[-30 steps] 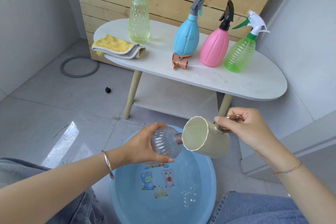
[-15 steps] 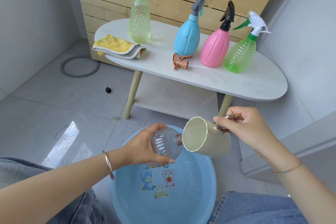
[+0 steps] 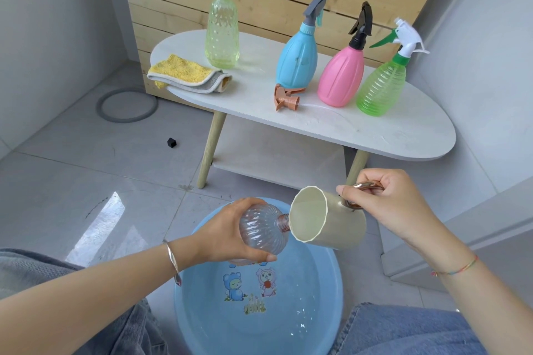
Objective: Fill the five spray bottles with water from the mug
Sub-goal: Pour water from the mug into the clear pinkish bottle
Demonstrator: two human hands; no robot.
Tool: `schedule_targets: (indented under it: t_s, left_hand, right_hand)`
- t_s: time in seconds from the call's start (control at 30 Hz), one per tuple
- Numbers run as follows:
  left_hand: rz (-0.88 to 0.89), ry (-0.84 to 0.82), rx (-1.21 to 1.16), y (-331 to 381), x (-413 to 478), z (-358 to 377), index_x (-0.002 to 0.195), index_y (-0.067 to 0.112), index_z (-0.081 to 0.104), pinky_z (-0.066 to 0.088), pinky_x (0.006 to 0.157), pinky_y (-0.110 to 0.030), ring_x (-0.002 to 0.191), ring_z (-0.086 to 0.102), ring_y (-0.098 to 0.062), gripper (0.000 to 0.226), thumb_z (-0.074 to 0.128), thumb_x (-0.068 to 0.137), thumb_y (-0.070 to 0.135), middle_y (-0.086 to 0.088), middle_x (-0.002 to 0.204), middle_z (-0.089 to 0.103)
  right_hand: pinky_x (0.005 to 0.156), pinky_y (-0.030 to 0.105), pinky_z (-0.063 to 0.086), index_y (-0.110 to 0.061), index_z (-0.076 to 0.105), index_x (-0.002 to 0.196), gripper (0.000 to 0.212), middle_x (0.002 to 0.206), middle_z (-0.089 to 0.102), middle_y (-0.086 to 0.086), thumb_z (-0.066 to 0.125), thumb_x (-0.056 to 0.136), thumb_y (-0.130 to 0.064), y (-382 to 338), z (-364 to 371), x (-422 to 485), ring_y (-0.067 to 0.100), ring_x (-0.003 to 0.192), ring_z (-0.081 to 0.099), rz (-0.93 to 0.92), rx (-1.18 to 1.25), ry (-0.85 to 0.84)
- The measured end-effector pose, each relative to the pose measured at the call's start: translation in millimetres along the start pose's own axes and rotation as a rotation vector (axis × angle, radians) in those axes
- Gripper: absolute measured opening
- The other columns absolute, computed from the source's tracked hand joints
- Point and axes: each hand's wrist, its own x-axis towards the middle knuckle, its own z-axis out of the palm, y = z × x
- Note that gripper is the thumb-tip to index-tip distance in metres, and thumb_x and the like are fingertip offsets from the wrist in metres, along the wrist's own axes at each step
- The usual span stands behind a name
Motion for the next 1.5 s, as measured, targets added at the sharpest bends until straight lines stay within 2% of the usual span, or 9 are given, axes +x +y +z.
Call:
schedule_targets:
  t_s: [0.17,0.33,0.47,0.7,0.93,1.17,1.3,1.5]
  left_hand:
    - [0.011,0.008,-0.001,0.5,-0.2,0.0,0.127,0.039,0.045,0.05,0.096,-0.026,0.112,0.054,-0.001,0.092,0.09,0.05,0.058,0.021,0.119,0.054]
    - [0.018,0.006,-0.007,1.3,-0.9,-0.5,0.126,0.04,0.044,0.049,0.096,-0.024,0.111,0.055,0.001,0.089,0.09,0.051,0.057,0.023,0.118,0.056]
    - [0.01,0.002,-0.02,1.8,-2.2,0.1,0.125,0.04,0.045,0.051,0.093,-0.024,0.107,0.058,0.001,0.087,0.091,0.053,0.053,0.023,0.115,0.058]
    - [0.008,-0.004,-0.017,3.1,-3.1,0.3,0.127,0.038,0.044,0.052,0.093,-0.025,0.108,0.059,-0.001,0.089,0.091,0.053,0.055,0.022,0.116,0.058]
    - [-0.01,-0.009,-0.006,5.2,-5.1,1.6,0.129,0.037,0.044,0.049,0.091,-0.016,0.108,0.057,0.001,0.088,0.091,0.056,0.051,0.025,0.116,0.056]
    - [-0.023,-0.013,-0.034,4.8,-7.9,5.6,0.128,0.037,0.044,0.041,0.083,-0.002,0.107,0.052,0.013,0.086,0.092,0.058,0.046,0.027,0.116,0.054]
    - [-0.031,-0.022,-0.035,3.9,-9.1,7.8,0.13,0.036,0.044,0.042,0.087,-0.005,0.109,0.053,0.009,0.088,0.092,0.058,0.048,0.028,0.118,0.053]
    - [-0.033,-0.028,-0.036,4.7,-10.2,8.9,0.129,0.036,0.043,0.045,0.091,-0.01,0.11,0.054,0.007,0.087,0.091,0.058,0.047,0.027,0.118,0.053]
  right_hand:
    - [0.048,0.024,0.021,0.008,0.047,0.061,0.043,0.054,0.039,0.009,0.075,0.078,-0.02,-1.3,1.0,-0.7,0.015,0.051,0.027,-0.01,-0.022,-0.003]
    - [0.053,0.026,0.023,0.008,0.048,0.062,0.042,0.056,0.04,0.01,0.075,0.077,-0.021,-1.2,0.9,-0.7,0.016,0.054,0.03,-0.007,-0.03,-0.004]
    - [0.048,0.021,0.022,0.007,0.047,0.06,0.043,0.055,0.039,0.008,0.074,0.077,-0.02,-2.5,1.2,-1.2,0.015,0.052,0.028,-0.007,-0.029,0.001]
    - [0.046,0.019,0.022,0.008,0.046,0.06,0.043,0.054,0.039,0.008,0.074,0.077,-0.02,-2.4,1.3,-1.5,0.014,0.051,0.028,-0.026,-0.039,0.001]
    - [0.049,0.025,0.023,0.008,0.048,0.061,0.043,0.056,0.042,0.01,0.075,0.078,-0.021,-1.6,2.0,-1.5,0.015,0.053,0.029,-0.036,-0.058,-0.014]
    - [0.052,0.027,0.024,0.006,0.053,0.062,0.04,0.053,0.041,0.008,0.075,0.077,-0.024,-1.1,3.5,-2.3,0.015,0.053,0.03,-0.049,-0.101,-0.026]
    - [0.048,0.022,0.021,0.002,0.053,0.059,0.038,0.049,0.034,-0.002,0.075,0.076,-0.024,-2.3,4.5,-2.4,0.012,0.05,0.028,-0.062,-0.132,-0.027]
    - [0.051,0.026,0.022,0.002,0.051,0.058,0.039,0.049,0.033,-0.003,0.075,0.076,-0.024,-2.7,5.0,-2.6,0.012,0.05,0.027,-0.067,-0.149,-0.03]
